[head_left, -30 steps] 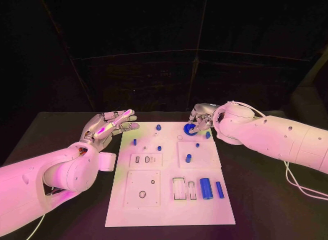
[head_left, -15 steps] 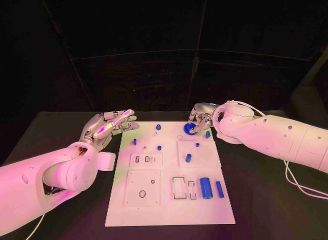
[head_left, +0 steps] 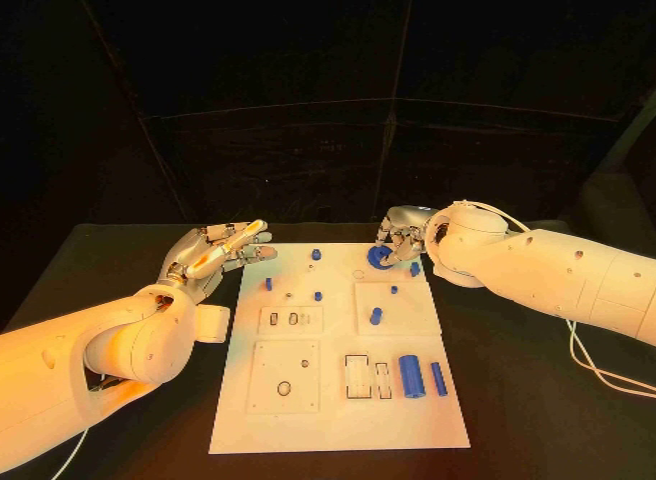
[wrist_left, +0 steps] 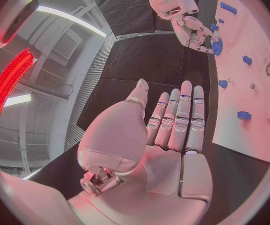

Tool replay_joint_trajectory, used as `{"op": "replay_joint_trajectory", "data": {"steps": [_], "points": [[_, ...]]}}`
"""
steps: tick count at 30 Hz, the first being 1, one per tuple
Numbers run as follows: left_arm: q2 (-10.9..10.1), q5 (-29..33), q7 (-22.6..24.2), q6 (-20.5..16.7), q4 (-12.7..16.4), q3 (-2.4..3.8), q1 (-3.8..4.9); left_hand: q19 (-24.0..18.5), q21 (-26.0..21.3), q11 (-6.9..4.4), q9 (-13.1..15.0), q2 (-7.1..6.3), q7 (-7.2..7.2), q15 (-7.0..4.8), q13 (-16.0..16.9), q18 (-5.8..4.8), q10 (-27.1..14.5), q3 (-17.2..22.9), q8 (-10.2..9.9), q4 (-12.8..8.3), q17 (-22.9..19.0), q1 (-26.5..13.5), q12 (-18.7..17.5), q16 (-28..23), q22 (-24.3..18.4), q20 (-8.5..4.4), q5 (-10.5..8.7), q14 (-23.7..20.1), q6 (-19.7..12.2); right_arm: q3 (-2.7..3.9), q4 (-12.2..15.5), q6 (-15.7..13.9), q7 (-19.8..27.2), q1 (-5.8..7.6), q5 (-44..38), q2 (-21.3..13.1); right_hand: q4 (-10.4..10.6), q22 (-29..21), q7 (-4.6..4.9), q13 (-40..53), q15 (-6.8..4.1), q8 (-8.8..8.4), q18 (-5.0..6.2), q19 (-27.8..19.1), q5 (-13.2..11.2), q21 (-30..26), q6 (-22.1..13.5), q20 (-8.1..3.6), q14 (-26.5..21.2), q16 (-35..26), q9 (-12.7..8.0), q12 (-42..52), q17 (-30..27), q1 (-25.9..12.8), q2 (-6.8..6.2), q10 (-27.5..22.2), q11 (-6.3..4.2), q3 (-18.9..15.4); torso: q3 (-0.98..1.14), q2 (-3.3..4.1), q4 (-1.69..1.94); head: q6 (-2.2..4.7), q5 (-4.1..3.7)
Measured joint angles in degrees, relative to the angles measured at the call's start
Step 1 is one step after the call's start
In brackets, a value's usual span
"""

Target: Assemble the parts on the task board

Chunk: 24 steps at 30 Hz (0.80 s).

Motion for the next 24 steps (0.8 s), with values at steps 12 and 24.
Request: {"op": "replay_joint_trajectory", "data": {"steps": [12,24], "points": [[-0.01,0.0,-0.09,0.0,0.0,0.0,0.0,0.0,0.0,0.0,0.0,0.0,0.0,0.0,0.0,0.0,0.0,0.0,0.0,0.0,-0.01,0.0,0.0,0.0,0.0,0.0,0.0,0.0,0.0,-0.08,0.29,-0.95,0.41,-0.1,-0.09,0.11,-0.63,0.88,-0.3,1.47,0.0,0.67,0.0,0.05,-4.53,0.51,3.43,-0.05,0.0,0.23,-0.15,0.91,0.98,0.21,0.2,0.54,-0.53,7.84,-0.02,0.01,0.05,-0.09,0.01],[-0.05,0.0,-0.12,0.0,0.05,0.0,0.0,0.0,0.0,0.0,0.0,0.0,0.0,0.0,0.0,0.0,0.0,0.0,0.0,0.0,-0.01,0.0,0.0,0.0,0.01,0.0,0.0,0.0,0.0,-0.12,7.21,-5.89,0.89,-0.2,-1.67,-1.19,-0.76,1.63,-0.36,1.93,-0.05,-0.19,0.0,0.43,-5.86,1.13,4.06,-0.43,0.05,0.47,-0.16,1.39,1.46,-3.19,-1.18,1.05,-1.03,11.96,-0.01,0.0,0.01,-0.06,0.25]]}}
